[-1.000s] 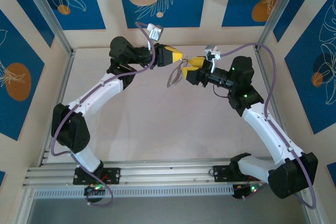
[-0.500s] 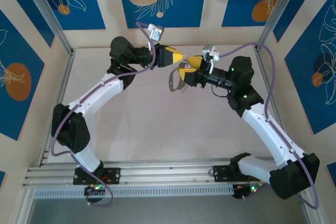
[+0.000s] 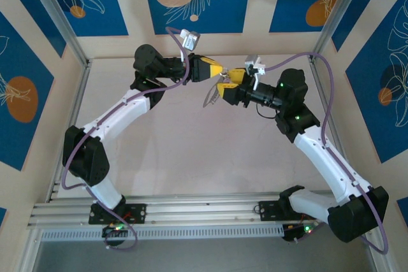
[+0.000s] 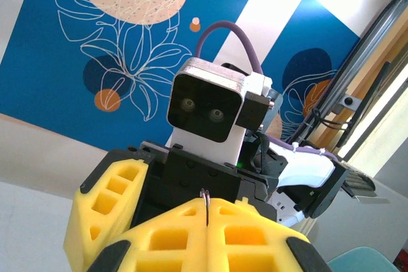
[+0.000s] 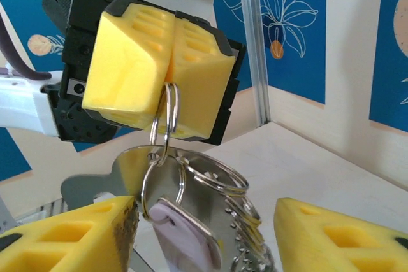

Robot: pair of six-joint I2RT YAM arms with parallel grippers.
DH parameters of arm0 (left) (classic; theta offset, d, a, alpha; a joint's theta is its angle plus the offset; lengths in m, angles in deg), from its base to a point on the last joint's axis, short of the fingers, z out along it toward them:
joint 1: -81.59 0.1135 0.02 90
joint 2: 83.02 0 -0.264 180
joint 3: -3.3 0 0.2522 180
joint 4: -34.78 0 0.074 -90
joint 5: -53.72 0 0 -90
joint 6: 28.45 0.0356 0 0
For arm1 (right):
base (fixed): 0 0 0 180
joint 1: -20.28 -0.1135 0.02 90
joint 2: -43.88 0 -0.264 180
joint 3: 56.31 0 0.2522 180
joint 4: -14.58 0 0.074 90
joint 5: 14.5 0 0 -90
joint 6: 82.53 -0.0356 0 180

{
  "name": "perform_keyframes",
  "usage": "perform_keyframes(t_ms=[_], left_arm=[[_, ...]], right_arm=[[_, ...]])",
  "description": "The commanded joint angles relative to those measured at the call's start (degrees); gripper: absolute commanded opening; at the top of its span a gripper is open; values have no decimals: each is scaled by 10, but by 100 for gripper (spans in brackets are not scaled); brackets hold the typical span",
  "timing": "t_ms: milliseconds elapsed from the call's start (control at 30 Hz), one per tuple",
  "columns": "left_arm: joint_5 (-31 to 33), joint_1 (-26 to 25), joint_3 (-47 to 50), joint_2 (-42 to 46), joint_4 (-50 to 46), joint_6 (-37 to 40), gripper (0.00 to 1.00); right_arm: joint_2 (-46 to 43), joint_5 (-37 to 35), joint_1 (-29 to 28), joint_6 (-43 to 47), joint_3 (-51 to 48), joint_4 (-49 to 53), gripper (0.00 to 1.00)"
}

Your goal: Put the keys on the keyring

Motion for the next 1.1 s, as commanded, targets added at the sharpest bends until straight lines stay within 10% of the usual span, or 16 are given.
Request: perform_keyframes(t_ms=[0, 400, 667, 867, 1067], left_arm=[[-13, -6, -22, 8, 18, 7, 0], [-11, -6, -22, 8, 18, 9, 0], [-1, -6, -20, 12, -9, 32, 0], [6, -6, -20, 17, -38, 57, 0], [6, -6, -22, 17, -36, 54, 0]], right_arm=[[-1, -12, -3, 9, 1, -1, 48], [-12, -12, 2, 14, 0, 21, 0], [-25, -14, 7, 26, 2, 54, 0], [-38, -18, 17, 23, -2, 62, 38], [-30, -12, 19, 18, 1, 58, 18]])
